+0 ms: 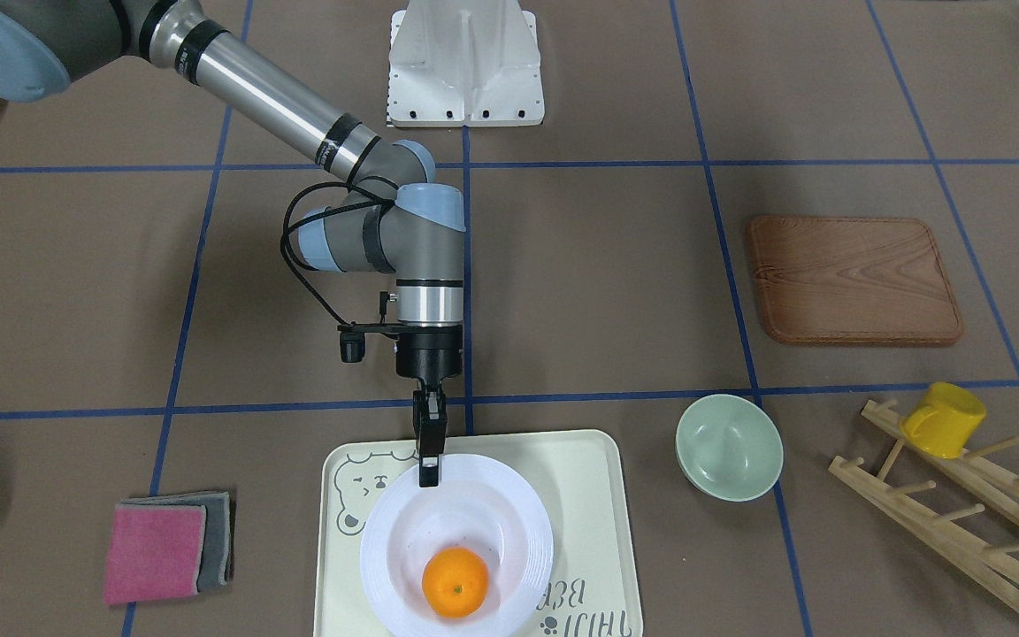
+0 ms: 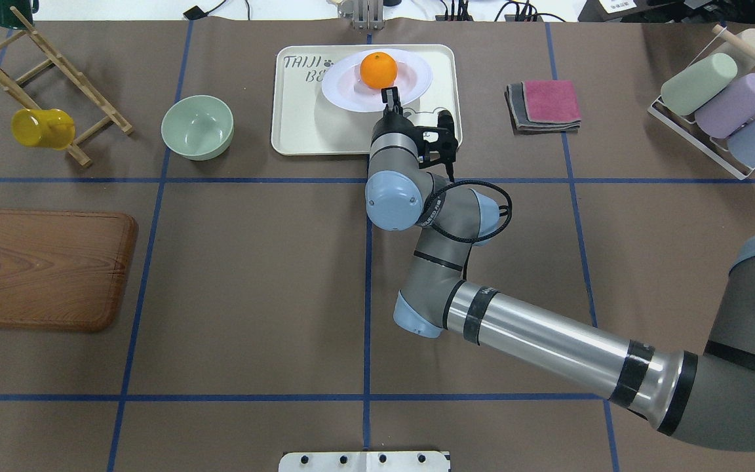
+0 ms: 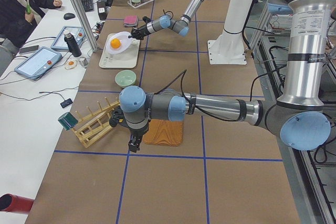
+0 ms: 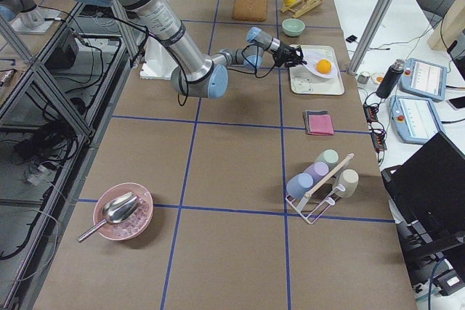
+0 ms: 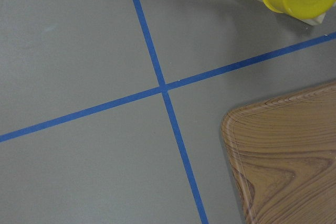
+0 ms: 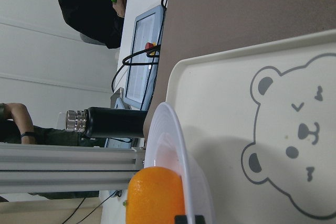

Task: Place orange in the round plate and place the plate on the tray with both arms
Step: 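Set the plate with the orange onto the cream bear tray, open right gripper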

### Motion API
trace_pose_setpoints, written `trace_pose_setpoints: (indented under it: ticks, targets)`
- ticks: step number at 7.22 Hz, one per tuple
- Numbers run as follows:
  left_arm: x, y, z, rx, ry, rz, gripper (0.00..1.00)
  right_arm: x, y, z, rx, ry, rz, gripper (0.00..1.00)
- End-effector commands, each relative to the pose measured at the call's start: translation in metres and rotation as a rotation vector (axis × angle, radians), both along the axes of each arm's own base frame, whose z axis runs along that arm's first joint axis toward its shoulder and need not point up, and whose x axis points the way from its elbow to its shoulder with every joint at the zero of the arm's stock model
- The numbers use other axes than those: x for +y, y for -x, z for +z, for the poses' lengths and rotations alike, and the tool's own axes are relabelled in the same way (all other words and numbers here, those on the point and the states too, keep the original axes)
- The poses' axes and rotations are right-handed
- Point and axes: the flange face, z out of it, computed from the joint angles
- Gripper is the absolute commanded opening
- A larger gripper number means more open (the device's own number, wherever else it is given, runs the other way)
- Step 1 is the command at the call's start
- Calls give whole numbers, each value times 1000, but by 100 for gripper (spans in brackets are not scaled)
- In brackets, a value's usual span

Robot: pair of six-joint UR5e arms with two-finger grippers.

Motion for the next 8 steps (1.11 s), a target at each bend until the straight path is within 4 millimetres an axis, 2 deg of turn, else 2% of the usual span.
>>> trace_pose_setpoints:
  ticks: [1, 2, 3, 4, 5, 7, 8]
  targets:
    - [0, -1, -2, 0, -4, 1, 99, 26, -28, -10, 55, -67, -136, 100]
    - [0, -1, -2, 0, -5, 2, 99, 51, -57, -8, 107, -117, -255, 100]
    - [0, 0, 0, -2, -3, 2, 99, 65, -70, -4, 227, -127, -384, 100]
    - [8, 0, 7, 0, 5, 5, 99, 57, -87, -2, 369, -135, -524, 100]
    - [8, -1, 6, 0, -6, 4, 99, 49, -122, 16, 490, -129, -668, 100]
    - [7, -1, 5, -3, -8, 2, 99, 5, -245, 29, 658, -85, -978, 100]
    - [12, 1, 3, 0, -17, 4, 99, -17, -299, 43, 767, -96, -1130, 100]
